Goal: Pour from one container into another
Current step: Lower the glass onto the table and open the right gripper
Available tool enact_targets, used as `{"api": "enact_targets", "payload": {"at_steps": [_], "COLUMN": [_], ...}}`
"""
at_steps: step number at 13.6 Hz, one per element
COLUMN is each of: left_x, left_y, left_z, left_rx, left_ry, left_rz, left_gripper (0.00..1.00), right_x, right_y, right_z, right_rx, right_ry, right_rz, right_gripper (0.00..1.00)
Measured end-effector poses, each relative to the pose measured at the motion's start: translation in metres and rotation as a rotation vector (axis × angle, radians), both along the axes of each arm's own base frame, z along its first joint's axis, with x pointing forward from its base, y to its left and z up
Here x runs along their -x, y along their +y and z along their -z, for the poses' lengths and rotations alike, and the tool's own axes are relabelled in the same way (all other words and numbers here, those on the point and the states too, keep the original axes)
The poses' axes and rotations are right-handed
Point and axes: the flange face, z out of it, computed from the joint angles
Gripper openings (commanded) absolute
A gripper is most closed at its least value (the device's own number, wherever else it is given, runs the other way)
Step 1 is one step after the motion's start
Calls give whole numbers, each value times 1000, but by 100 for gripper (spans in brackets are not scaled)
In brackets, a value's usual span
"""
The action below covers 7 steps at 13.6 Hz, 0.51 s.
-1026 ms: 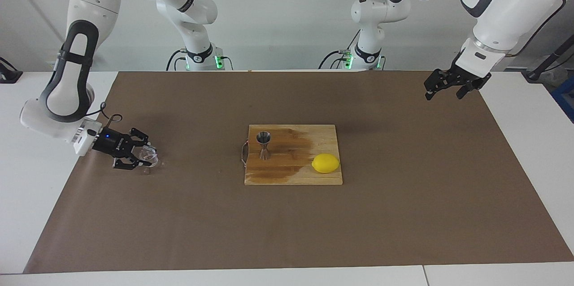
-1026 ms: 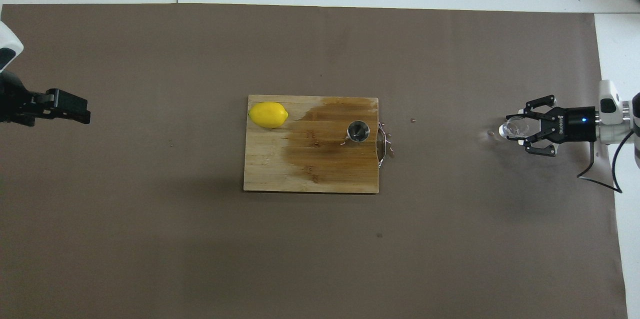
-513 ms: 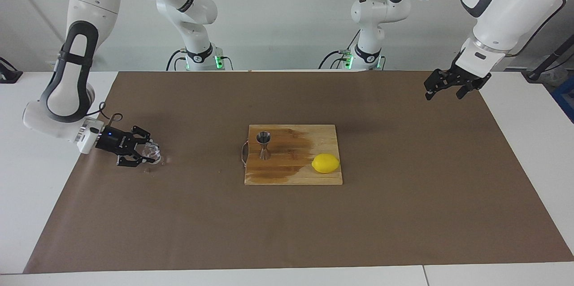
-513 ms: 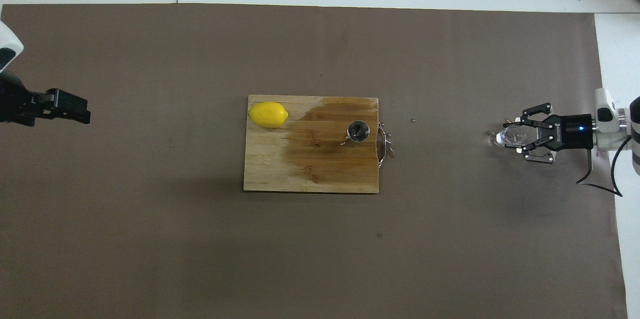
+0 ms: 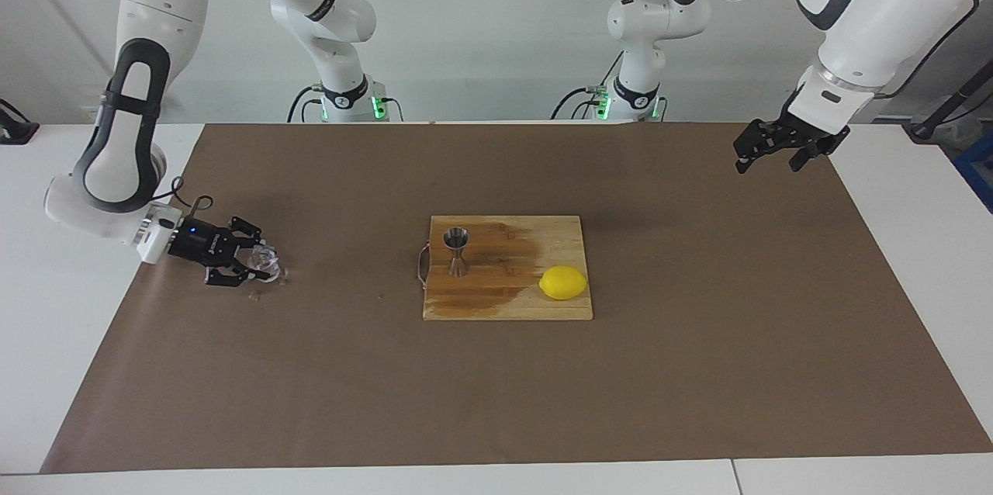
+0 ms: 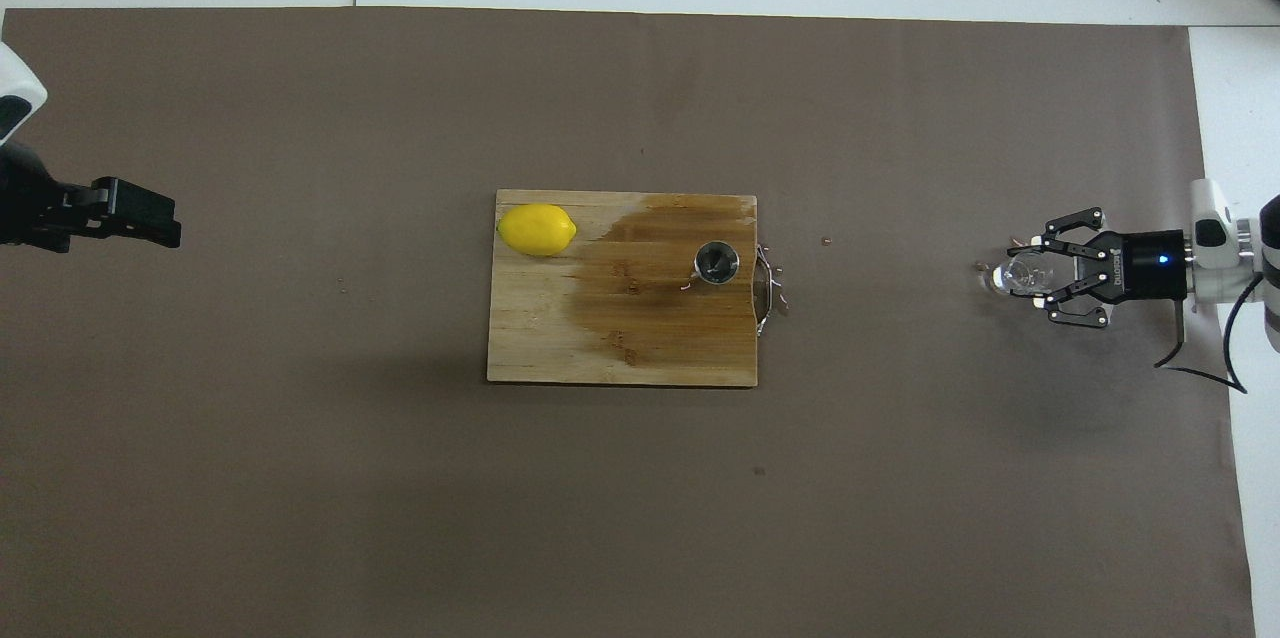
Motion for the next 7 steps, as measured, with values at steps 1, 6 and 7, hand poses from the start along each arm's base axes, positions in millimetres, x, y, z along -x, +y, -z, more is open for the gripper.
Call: {"api": "enact_targets", "payload": {"at_steps": [1, 6, 7], "left_x": [0, 0, 0], "left_y": [0, 0, 0], "left_z": [0, 0, 0], "left_rx": [0, 0, 0], "left_ry": [0, 0, 0], "left_rz": [0, 0, 0], "left_gripper": [100, 100, 100], "right_x": [0, 0, 0], "right_y": [0, -1, -1], "right_z": [0, 0, 0], "right_rx": [0, 9, 8], "right_ry": [0, -5, -6], "right_rz": [0, 6, 4], "right_gripper": [56, 100, 100]}}
